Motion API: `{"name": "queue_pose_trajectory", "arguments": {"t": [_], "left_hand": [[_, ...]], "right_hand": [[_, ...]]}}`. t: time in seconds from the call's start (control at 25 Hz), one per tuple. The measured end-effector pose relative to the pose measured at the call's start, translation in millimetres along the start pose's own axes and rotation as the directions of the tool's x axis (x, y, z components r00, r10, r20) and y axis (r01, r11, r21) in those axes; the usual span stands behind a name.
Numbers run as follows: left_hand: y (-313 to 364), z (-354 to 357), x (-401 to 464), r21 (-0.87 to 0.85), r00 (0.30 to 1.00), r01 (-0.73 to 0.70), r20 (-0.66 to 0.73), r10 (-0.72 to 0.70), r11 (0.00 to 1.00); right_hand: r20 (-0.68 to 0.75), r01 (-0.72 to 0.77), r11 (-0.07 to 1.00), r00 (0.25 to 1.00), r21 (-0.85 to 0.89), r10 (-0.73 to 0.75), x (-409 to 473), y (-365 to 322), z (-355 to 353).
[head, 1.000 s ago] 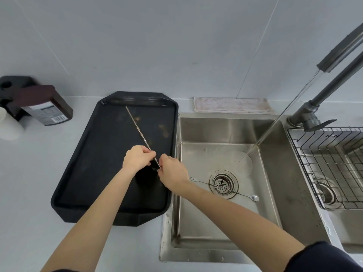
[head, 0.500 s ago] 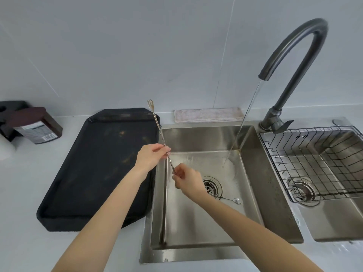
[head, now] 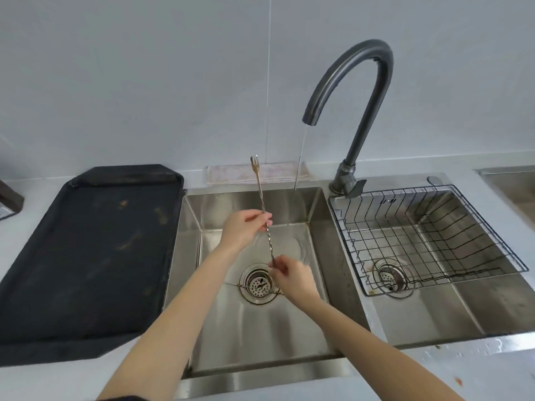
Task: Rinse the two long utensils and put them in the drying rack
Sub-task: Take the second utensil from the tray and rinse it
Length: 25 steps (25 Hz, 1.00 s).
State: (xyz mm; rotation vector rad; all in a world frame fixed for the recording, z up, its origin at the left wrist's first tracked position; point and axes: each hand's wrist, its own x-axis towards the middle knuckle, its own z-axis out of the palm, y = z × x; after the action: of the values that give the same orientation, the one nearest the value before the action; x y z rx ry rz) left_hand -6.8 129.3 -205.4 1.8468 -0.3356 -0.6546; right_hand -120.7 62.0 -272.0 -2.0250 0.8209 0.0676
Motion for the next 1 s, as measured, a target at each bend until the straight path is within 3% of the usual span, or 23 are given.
{"name": "queue_pose_trajectory", "arguments": {"t": [0.56, 0.72, 1.0], "left_hand": [[66, 53, 49, -0.049, 0.989, -0.088, -0.123, 0.082, 0.995], [69, 58, 60, -0.03, 0.984, -0.092, -0.156, 0.086, 0.995], [58, 64, 60, 0.052, 0.984, -0.144, -0.096, 0.148, 0.988]], "right_hand": [[0.075, -0.079, 0.995, 0.994, 0.055, 0.075, 29, 44, -40], [0.038, -0.1, 0.991, 0.995, 0.086, 0.097, 36, 43, -43], [-0.025, -0.075, 0.997, 0.997, -0.004, 0.075, 40, 38, -51]]}}
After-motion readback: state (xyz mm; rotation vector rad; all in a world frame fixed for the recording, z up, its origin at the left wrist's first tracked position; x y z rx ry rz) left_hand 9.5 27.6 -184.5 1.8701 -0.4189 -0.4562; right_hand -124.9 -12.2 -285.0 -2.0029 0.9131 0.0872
